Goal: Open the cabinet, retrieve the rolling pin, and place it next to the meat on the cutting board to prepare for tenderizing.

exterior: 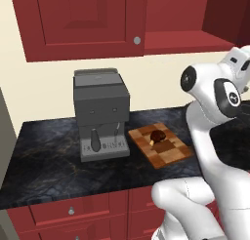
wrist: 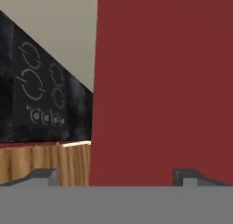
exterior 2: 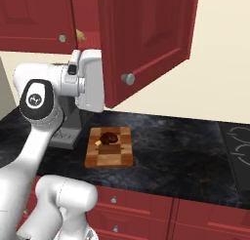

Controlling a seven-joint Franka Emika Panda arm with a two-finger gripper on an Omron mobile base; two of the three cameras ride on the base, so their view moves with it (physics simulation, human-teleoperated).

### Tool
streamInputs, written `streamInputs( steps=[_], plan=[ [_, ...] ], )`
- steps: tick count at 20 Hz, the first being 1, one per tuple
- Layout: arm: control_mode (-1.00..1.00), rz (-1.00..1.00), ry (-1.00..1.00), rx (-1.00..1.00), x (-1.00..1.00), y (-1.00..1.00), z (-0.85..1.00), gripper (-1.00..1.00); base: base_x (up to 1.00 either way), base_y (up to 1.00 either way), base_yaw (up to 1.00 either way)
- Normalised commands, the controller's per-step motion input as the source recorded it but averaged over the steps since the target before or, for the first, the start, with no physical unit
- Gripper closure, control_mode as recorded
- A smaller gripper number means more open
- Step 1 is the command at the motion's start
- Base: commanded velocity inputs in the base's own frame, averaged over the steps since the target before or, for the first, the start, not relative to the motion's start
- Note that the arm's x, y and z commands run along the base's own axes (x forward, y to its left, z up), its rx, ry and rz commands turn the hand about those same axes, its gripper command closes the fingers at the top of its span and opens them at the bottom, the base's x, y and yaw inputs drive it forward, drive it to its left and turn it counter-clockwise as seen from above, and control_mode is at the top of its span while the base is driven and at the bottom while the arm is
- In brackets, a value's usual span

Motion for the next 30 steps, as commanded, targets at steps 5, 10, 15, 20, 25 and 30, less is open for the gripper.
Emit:
streamInputs(
  steps=[5, 10, 15, 20, 25, 30],
  plan=[
    [-1.00, -0.04, 0.00, 0.05, -0.15, -0.91, 0.00, -1.00, 0.00, 0.00, 0.00],
    [-1.00, -0.01, -0.01, 0.04, -0.01, -0.83, -0.01, -1.00, 0.00, 0.00, 0.00],
    [-1.00, 0.00, -0.01, 0.00, -0.08, -0.33, -0.01, -1.00, 0.00, 0.00, 0.00],
    [-1.00, 0.00, -0.12, 0.00, -0.08, 0.38, 0.00, -1.00, 0.00, 0.00, 0.00],
    [-1.00, 0.01, -0.16, 0.00, 0.00, 0.83, -0.01, -1.00, 0.00, 0.00, 0.00],
    [-1.00, 0.02, -0.27, 0.00, 0.00, 0.95, 0.00, -1.00, 0.00, 0.00, 0.00]
  ],
)
